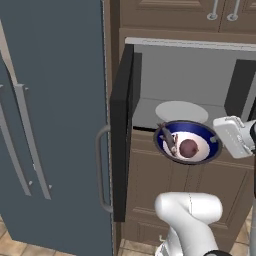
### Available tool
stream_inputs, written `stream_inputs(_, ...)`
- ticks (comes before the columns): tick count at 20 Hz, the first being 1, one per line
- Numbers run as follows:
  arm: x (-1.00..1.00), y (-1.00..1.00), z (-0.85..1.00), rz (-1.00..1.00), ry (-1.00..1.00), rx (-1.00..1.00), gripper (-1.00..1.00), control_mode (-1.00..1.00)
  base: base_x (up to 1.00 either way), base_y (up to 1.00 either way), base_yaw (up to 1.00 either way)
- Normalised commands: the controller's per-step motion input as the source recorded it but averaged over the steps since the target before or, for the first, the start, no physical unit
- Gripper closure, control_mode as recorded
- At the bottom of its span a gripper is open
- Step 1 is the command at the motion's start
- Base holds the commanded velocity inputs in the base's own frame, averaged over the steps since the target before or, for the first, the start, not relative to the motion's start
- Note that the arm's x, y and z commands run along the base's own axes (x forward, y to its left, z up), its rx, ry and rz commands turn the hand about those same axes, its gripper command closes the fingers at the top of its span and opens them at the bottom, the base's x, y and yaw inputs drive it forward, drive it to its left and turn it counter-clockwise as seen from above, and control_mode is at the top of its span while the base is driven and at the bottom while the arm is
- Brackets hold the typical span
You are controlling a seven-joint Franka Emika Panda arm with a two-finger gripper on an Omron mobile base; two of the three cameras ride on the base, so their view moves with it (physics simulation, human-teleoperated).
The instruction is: Place the bowl containing the onion and fish in the microwave. Close the microwave door and press the start button to microwave the meal.
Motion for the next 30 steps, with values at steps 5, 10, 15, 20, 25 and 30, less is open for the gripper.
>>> stream_inputs(5, 0.09, -0.03, 0.0, -0.18, 0.0, 0.0, 1.0, -1.0, 0.0, 0.0, 0.0)
stream_inputs(10, 0.37, -0.2, 0.01, -0.22, 0.0, 0.0, 1.0, -1.0, 0.0, 0.0, 0.0)
stream_inputs(15, 0.38, -0.29, 0.0, -0.2, 0.0, 0.0, 1.0, -1.0, 0.0, 0.0, 0.0)
stream_inputs(20, 0.37, -0.12, 0.1, -0.22, 0.0, 0.01, 1.0, -1.0, 0.0, 0.0, 0.0)
stream_inputs(25, 0.4, 0.0, 0.32, -0.18, 0.0, 0.03, 1.0, -1.0, 0.0, 0.0, 0.0)
stream_inputs(30, 0.25, -0.06, 0.36, -0.19, -0.05, 0.09, 1.0, -1.0, 0.0, 0.0, 0.0)
